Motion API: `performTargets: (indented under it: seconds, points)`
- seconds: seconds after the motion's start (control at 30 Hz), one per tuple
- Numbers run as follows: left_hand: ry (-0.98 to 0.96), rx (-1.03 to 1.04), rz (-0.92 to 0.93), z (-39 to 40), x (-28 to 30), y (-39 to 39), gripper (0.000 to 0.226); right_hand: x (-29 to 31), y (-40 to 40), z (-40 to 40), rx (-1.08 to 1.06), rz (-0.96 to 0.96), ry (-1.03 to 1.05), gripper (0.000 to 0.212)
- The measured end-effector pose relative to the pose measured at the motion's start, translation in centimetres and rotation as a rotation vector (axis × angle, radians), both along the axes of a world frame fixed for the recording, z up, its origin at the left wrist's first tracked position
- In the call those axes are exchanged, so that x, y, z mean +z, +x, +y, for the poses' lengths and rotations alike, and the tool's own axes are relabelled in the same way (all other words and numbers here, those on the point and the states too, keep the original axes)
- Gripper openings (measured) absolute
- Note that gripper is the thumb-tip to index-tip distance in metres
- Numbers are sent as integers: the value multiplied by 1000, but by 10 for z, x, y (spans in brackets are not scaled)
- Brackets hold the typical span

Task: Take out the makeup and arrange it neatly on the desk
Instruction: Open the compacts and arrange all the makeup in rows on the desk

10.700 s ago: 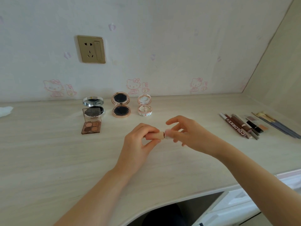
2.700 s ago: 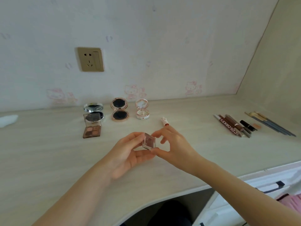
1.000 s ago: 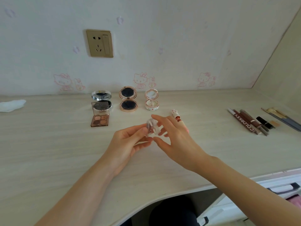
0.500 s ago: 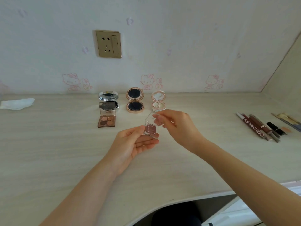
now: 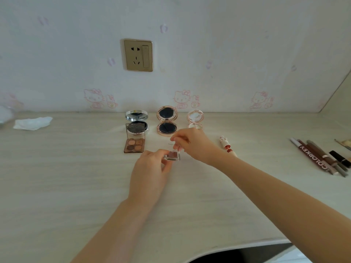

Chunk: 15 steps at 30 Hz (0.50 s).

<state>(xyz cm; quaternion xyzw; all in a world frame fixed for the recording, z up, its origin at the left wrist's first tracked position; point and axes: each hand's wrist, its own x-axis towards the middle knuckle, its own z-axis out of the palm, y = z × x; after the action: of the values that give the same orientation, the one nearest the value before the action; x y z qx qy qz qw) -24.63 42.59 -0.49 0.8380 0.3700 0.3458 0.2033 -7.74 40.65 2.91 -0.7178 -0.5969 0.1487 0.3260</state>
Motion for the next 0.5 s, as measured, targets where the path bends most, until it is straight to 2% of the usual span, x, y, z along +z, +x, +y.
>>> performTargets:
  seconds: [0.3,0.5]
  points:
    - [69,31,184,4,-6,3,32,-6,3,19,36,-74,-13,20]
    - [155,-20,316,2,-9,8,40,-6,7,34,36,-151,-3,21]
